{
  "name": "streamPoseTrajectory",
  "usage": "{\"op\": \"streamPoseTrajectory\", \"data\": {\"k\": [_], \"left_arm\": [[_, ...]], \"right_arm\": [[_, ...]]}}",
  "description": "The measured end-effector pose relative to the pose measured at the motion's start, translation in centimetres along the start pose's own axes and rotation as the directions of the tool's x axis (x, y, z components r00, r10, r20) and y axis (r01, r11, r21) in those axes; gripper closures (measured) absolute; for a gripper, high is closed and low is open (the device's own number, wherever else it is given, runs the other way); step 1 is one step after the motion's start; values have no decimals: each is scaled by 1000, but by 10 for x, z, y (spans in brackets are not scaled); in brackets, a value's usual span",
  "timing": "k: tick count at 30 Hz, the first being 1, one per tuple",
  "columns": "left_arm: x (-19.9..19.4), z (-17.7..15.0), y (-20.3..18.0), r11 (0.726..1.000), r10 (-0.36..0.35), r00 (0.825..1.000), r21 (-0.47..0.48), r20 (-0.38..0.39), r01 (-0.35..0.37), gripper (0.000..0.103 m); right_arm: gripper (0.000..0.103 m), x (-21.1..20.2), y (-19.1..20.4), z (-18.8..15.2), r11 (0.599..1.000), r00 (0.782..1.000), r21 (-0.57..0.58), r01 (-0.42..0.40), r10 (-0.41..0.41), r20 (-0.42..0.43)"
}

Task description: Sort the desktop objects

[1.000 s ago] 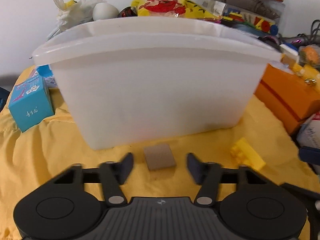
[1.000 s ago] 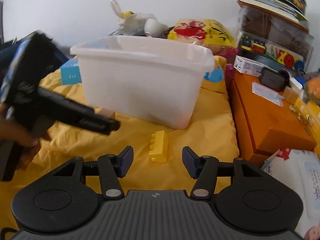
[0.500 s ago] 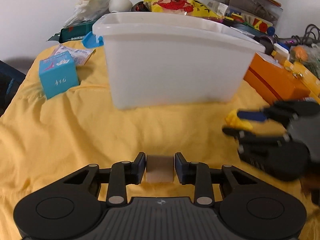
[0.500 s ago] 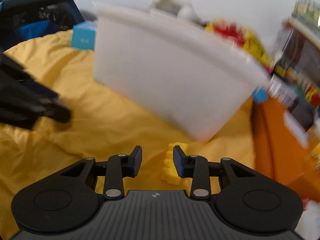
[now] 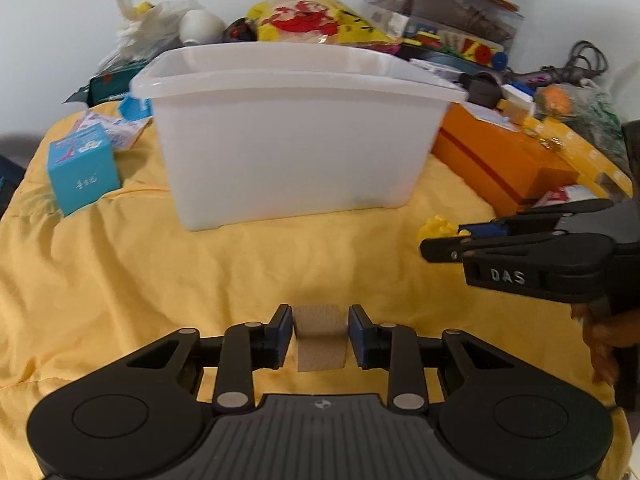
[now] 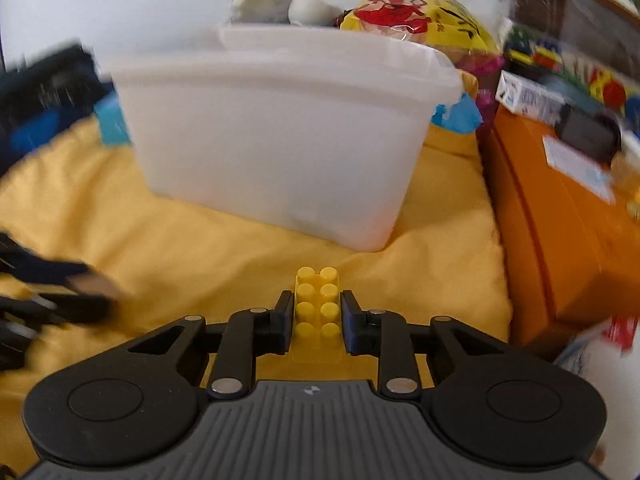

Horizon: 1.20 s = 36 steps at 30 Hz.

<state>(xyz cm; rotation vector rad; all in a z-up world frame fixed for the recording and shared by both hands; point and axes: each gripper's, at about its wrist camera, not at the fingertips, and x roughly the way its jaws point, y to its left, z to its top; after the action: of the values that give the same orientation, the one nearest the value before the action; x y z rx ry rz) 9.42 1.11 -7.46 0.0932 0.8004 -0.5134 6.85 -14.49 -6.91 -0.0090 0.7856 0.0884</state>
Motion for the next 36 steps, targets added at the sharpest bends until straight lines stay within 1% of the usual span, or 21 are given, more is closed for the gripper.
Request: {"op": "streamPoseTrajectory", "data": {"k": [4, 6, 8, 12, 16, 17, 19, 21, 24, 30, 32, 34, 36], "left_arm": [[0, -9, -13, 999, -15, 1000, 51, 1, 15, 69], [1, -12, -19, 996, 2, 1000, 94, 16, -3, 69], [1, -13, -21, 994, 18, 1000, 110, 25, -21, 69], [0, -15, -20, 993, 43, 999, 112, 32, -46, 69], [0, -17, -18, 990, 72, 997, 118, 31, -75, 59], [2, -18, -16, 990, 86, 996, 113, 26, -89, 59], [1, -17, -11, 992, 87, 996, 89, 28, -89, 58], [-2, -17, -8, 994, 81, 996, 72, 50, -84, 55], [5, -16, -7, 996, 68, 997, 64, 23, -70, 54], [18, -21, -8, 998, 37, 999, 46, -26, -36, 56], [24, -25, -6, 999, 25, 999, 39, -48, -23, 68], [22, -24, -4, 999, 7, 999, 33, -46, -5, 70], [14, -18, -3, 1000, -15, 999, 26, -33, 16, 70]], "right_arm": [[76, -5, 10, -16, 995, 996, 60, -77, 80, -48], [76, 1, 15, -25, 997, 995, 44, -67, 71, -75], [76, 4, 16, -32, 996, 993, 54, -70, 74, -91], [74, 7, 16, -32, 997, 993, 39, -68, 71, -92], [74, 5, 18, -34, 998, 994, 25, -60, 62, -90], [74, 4, 19, -35, 998, 994, 16, -57, 59, -90], [74, 2, 19, -36, 998, 994, 7, -56, 57, -90], [74, 2, 19, -37, 998, 994, 7, -56, 56, -91], [74, 2, 20, -38, 999, 995, 10, -51, 51, -87], [74, 2, 24, -39, 999, 996, 3, -38, 38, -86], [74, 1, 28, -40, 999, 996, -31, -32, 29, -85], [75, 0, 32, -41, 997, 997, -76, -22, 16, -82], [76, -4, 32, -38, 997, 997, -79, -19, 13, -77]]}}
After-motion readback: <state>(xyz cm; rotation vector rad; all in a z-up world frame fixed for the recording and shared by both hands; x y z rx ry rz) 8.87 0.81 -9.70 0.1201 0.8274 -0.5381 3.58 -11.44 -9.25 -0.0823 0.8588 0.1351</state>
